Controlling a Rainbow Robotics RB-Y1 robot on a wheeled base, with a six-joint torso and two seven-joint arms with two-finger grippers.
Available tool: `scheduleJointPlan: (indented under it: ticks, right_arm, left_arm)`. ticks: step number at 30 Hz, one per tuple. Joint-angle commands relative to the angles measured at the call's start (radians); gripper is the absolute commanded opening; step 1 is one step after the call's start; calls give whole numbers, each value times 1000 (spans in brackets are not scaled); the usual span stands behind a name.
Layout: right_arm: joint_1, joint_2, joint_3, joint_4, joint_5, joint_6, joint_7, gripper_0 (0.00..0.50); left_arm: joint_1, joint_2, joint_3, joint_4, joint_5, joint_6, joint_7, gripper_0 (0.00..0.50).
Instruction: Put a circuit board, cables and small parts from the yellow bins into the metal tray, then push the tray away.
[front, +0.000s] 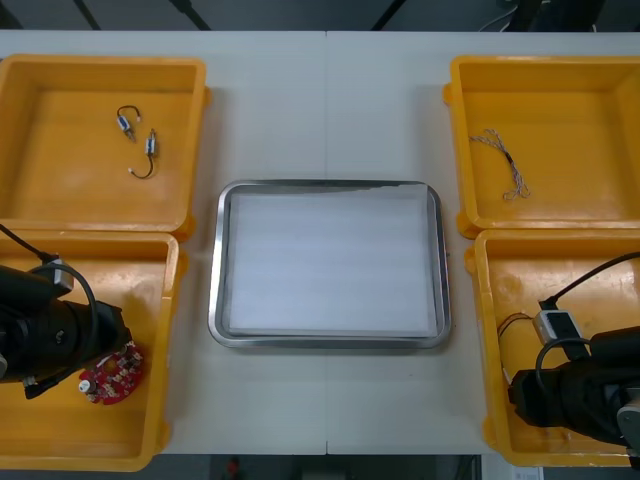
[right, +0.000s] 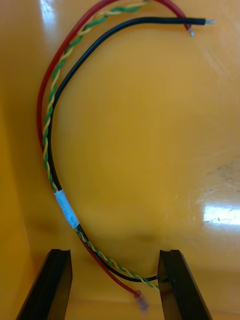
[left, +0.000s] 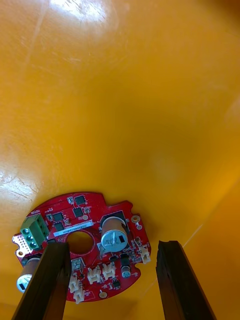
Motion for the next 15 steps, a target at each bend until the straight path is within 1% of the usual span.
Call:
scheduleJointPlan:
  ticks: [1, 6, 11, 15]
  right_arm:
    - [9, 28, 10, -3, 1, -8, -17, 500]
    - [9, 33, 10, -3, 0, -8, -23, 500]
    - [9, 33, 10, -3, -3, -8, -29, 500]
    - [9, 33, 10, -3, -5, -8, -37, 500]
  left_arm:
    - [-35, -10, -43, -15, -26, -28, 29, 500]
    - [-36, -10, -57, -2, -49, -45, 37, 500]
    - [-36, -10, -66, 7, -55, -50, 33, 500]
    - [-38, -10, -92, 17, -81, -75, 35, 500]
